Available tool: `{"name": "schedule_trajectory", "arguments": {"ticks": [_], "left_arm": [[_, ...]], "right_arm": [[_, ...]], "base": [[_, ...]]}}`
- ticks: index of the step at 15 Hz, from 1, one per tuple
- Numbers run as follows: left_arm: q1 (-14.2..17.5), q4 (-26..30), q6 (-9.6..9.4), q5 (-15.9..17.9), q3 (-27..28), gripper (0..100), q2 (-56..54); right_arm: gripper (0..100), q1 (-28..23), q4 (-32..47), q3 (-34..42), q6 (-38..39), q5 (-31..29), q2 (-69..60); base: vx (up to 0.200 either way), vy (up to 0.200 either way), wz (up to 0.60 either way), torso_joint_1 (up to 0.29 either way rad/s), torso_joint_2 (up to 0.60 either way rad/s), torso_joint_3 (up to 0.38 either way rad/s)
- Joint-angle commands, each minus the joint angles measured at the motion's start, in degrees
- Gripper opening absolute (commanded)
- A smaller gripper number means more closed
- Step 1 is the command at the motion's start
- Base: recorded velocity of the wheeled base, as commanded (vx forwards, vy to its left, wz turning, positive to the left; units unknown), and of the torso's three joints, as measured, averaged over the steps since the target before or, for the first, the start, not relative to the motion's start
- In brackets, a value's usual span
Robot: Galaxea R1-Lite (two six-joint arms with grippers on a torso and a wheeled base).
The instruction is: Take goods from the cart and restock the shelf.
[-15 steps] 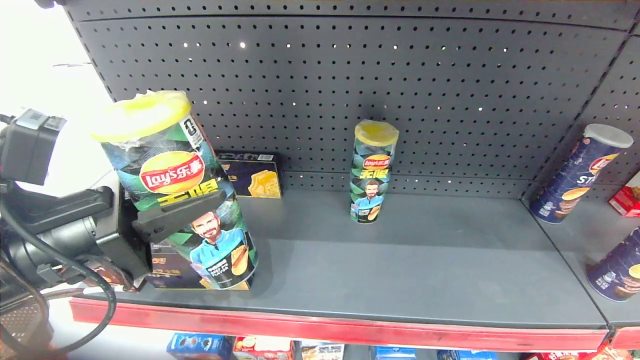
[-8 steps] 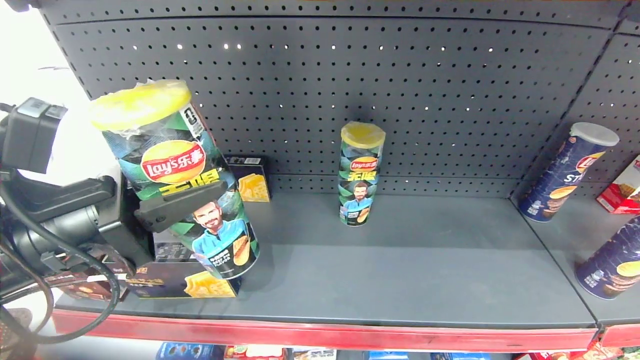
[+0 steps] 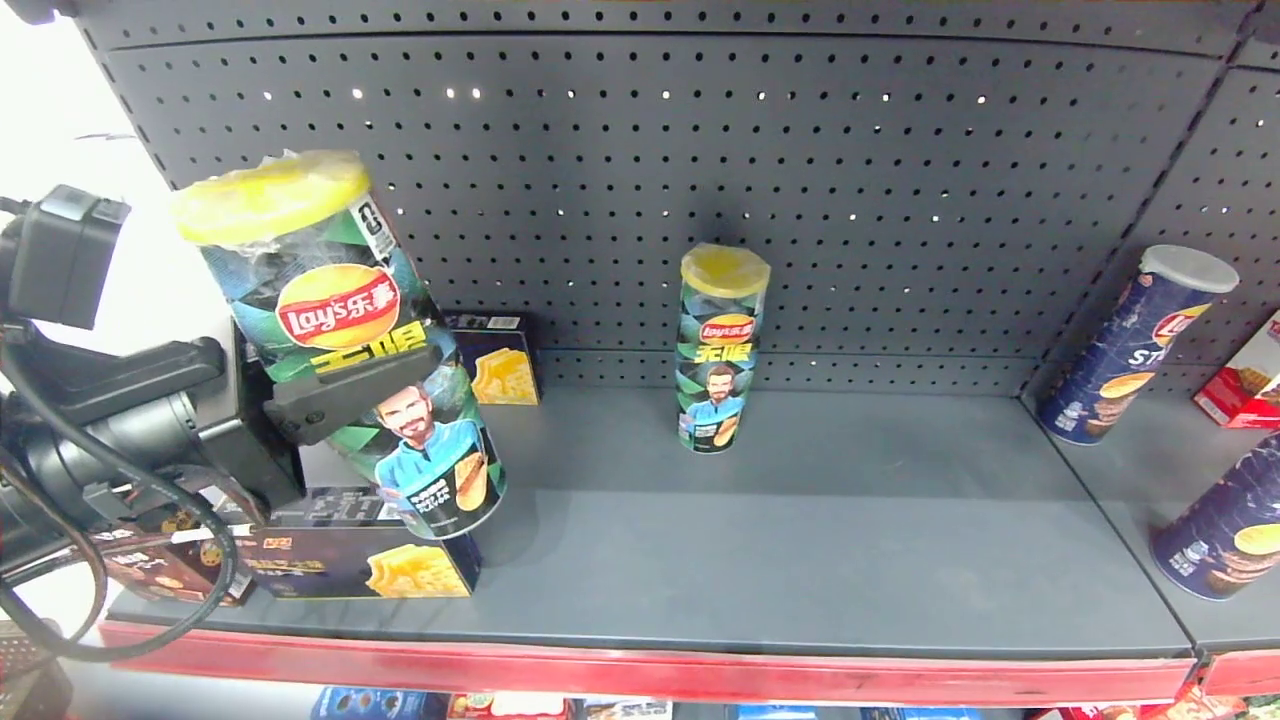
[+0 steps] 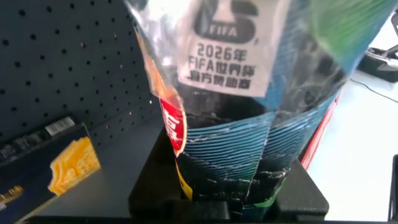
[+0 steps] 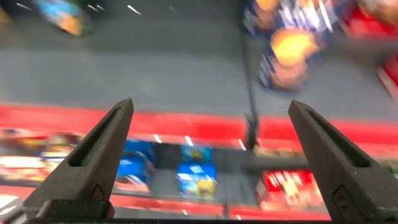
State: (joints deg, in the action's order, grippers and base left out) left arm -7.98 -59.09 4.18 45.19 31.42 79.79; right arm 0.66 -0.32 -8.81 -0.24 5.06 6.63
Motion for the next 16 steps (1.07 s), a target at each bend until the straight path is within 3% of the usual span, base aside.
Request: {"name": "schedule_trajectory", "arguments": {"ticks": [1, 7, 10, 13, 16], "left_arm": [[-0.28, 0.38, 0.04, 0.07, 1.72, 0, 0.11], [-1.6, 0.55, 0.04, 0.42, 4.53, 0, 1.51], [-1.68, 0.46, 0.04, 0.42, 4.88, 0, 2.21], [-1.68, 0.46, 0.04, 0.42, 5.85, 0, 3.09], [-1.68, 0.46, 0.04, 0.42, 6.2, 0, 3.8]], "right_arm": [[100, 1.19, 1.37, -7.18, -4.77, 7.16, 10.86], [100, 6.55, 0.49, -9.38, -8.9, 15.07, 21.49], [100, 10.77, -0.21, -13.16, -8.72, 14.63, 28.88], [100, 11.38, -10.67, -13.51, -8.46, 14.54, 40.39], [100, 13.4, -26.49, -13.25, -8.46, 14.54, 54.1]], "base": [[0.0, 0.0, 0.0, 0.0, 0.0, 0.0], [0.0, 0.0, 0.0, 0.0, 0.0, 0.0], [0.0, 0.0, 0.0, 0.0, 0.0, 0.0], [0.0, 0.0, 0.0, 0.0, 0.0, 0.0], [0.0, 0.0, 0.0, 0.0, 0.0, 0.0]]}}
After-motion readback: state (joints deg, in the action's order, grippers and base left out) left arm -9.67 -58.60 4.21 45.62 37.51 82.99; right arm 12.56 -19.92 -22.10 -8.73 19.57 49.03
